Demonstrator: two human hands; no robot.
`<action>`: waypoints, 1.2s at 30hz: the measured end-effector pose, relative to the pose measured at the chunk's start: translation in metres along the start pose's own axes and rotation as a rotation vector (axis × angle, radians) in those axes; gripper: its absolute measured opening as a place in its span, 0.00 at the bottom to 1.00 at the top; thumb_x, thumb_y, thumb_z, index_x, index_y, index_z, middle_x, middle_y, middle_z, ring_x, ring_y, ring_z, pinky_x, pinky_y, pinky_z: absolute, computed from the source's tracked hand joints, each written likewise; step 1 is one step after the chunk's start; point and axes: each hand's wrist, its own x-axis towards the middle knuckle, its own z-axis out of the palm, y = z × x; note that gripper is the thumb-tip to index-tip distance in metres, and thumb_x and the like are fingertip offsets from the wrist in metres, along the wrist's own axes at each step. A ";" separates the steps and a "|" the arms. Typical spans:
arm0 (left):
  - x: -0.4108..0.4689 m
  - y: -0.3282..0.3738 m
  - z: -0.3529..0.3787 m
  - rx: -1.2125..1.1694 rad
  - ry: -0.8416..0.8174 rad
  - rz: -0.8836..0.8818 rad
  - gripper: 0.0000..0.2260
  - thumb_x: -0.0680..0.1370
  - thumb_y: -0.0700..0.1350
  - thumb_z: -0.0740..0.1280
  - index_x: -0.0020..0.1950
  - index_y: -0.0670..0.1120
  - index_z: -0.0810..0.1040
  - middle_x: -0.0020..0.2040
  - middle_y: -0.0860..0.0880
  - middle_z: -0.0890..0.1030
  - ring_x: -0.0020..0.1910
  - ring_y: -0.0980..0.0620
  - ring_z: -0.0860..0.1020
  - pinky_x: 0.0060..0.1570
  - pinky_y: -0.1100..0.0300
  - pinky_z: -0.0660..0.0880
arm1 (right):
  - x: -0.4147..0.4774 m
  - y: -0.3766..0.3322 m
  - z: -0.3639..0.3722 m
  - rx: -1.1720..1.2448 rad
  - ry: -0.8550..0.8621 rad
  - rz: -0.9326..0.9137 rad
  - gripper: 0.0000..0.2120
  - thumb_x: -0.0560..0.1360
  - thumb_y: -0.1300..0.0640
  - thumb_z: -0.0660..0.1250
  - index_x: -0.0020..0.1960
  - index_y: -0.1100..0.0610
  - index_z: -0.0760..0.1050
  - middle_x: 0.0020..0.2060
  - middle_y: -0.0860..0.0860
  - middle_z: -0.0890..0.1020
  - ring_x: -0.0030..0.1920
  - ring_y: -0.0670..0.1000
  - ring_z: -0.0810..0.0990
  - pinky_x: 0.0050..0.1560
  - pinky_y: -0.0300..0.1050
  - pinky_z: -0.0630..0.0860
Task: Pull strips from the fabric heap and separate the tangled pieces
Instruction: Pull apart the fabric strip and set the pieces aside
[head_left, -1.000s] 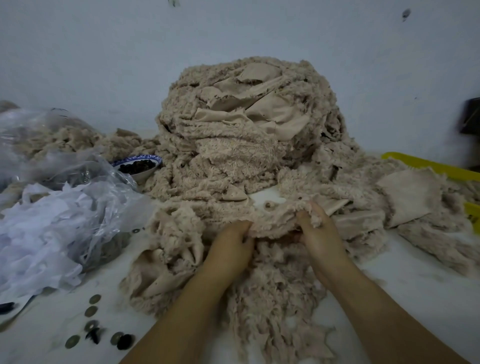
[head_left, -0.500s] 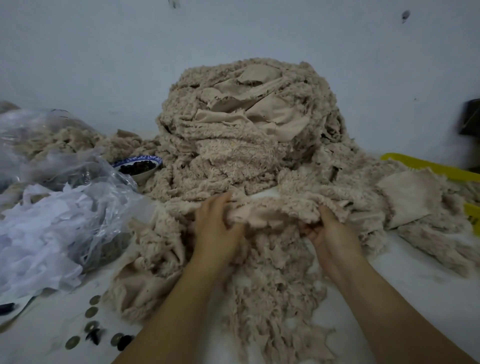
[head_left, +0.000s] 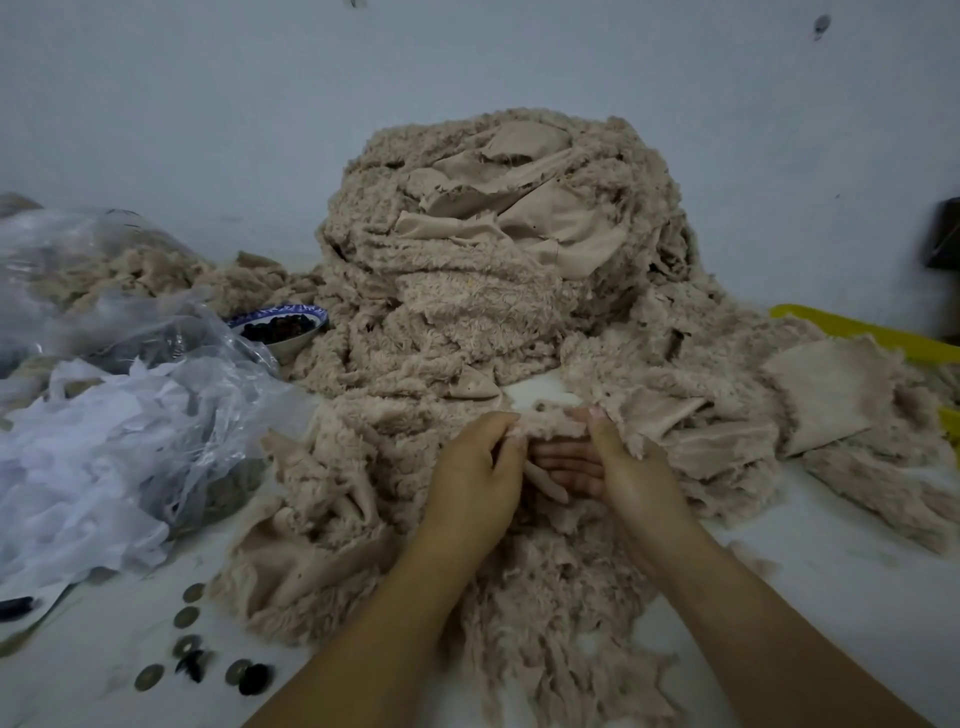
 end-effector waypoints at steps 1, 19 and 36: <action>-0.001 0.002 0.001 -0.028 -0.008 -0.053 0.09 0.82 0.39 0.61 0.46 0.43 0.79 0.41 0.49 0.80 0.40 0.57 0.75 0.38 0.67 0.69 | 0.000 0.000 0.000 -0.010 0.015 -0.003 0.19 0.84 0.49 0.55 0.50 0.59 0.80 0.39 0.57 0.87 0.40 0.53 0.87 0.36 0.37 0.80; 0.017 -0.002 -0.021 -1.074 0.255 -0.773 0.14 0.82 0.52 0.63 0.48 0.45 0.84 0.42 0.46 0.86 0.39 0.49 0.84 0.40 0.55 0.81 | 0.004 0.003 -0.019 -0.235 0.026 -0.093 0.10 0.82 0.47 0.61 0.55 0.47 0.80 0.39 0.49 0.87 0.38 0.46 0.85 0.33 0.34 0.77; 0.010 0.003 -0.013 -1.218 -0.009 -0.671 0.20 0.76 0.49 0.61 0.64 0.39 0.75 0.56 0.40 0.74 0.53 0.42 0.71 0.52 0.48 0.67 | -0.004 0.000 -0.004 -0.257 -0.114 -0.059 0.17 0.67 0.25 0.64 0.47 0.32 0.81 0.46 0.35 0.85 0.49 0.36 0.83 0.52 0.42 0.75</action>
